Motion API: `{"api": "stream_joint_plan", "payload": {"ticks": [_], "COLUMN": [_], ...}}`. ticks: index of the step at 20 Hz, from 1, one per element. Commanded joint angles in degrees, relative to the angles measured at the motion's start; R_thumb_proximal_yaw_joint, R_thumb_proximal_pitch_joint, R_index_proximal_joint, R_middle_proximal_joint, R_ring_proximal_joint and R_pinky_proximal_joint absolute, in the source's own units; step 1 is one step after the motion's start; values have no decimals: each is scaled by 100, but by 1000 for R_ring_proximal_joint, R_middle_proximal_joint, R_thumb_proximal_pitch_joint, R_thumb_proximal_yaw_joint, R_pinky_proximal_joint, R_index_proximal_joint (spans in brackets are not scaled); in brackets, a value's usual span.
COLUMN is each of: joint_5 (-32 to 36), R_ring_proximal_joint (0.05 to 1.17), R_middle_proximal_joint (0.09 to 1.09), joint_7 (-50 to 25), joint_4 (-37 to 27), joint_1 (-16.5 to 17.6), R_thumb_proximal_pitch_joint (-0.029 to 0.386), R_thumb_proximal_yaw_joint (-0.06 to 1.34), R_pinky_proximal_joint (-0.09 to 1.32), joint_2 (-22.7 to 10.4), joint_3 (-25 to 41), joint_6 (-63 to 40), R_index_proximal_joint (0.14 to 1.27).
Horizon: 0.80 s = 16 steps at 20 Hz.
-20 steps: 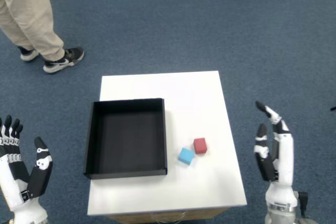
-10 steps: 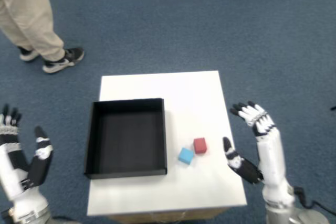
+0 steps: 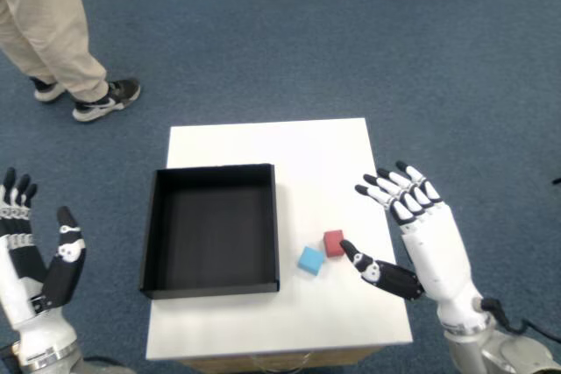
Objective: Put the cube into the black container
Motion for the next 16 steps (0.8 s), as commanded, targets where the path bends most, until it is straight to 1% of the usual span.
{"api": "stream_joint_plan", "payload": {"ticks": [1, 5, 8, 9, 16], "joint_5": [56, 77, 149, 154, 192], "R_ring_proximal_joint": [323, 313, 306, 304, 281], "R_middle_proximal_joint": [344, 336, 331, 329, 307], "joint_7": [147, 462, 740, 826, 1529], "joint_4": [-313, -545, -780, -876, -1644], "joint_1": [-193, -208, -304, -287, 96], "R_thumb_proximal_pitch_joint": [69, 55, 43, 40, 5], "R_thumb_proximal_yaw_joint": [405, 390, 377, 373, 361], "R_pinky_proximal_joint": [187, 169, 158, 154, 122], "joint_2": [-243, -337, -290, -290, -494], "joint_3": [-179, -254, -336, -339, -386], "joint_6": [268, 533, 748, 810, 1280], "R_index_proximal_joint": [421, 410, 403, 401, 393]}}
